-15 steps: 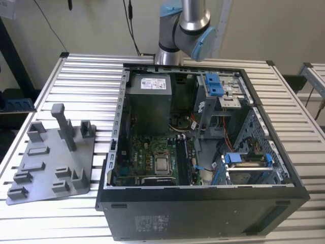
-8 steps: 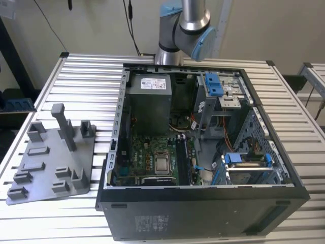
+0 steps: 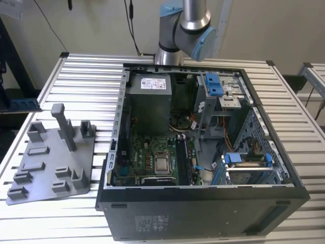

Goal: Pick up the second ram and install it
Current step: 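Pick up the second ram and move it above second insertion slot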

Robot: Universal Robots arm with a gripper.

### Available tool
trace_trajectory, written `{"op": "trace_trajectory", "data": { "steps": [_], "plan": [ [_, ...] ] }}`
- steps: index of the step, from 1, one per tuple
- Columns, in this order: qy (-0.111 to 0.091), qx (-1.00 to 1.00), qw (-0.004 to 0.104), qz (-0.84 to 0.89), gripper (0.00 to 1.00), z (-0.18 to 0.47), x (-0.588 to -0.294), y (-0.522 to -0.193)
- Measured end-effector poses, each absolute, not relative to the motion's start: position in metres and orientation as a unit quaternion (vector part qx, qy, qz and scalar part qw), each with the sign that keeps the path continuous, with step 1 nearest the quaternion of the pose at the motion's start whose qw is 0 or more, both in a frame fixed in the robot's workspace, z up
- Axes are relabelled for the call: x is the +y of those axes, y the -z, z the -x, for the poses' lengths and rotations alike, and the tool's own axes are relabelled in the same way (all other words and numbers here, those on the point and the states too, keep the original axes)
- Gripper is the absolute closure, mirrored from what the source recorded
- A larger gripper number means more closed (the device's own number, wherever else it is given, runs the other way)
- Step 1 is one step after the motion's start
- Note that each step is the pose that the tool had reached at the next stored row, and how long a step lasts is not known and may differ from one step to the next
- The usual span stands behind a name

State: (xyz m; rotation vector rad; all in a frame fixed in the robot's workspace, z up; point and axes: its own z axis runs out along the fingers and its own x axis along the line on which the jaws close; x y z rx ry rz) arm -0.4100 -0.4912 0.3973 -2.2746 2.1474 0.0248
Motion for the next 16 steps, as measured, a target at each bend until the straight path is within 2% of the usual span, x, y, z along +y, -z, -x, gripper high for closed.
{"op": "trace_trajectory", "data": {
  "steps": [16],
  "plan": [
    [-0.009,0.686,0.006,0.727,0.86,0.379,-0.486,-0.398]
  ]
}}
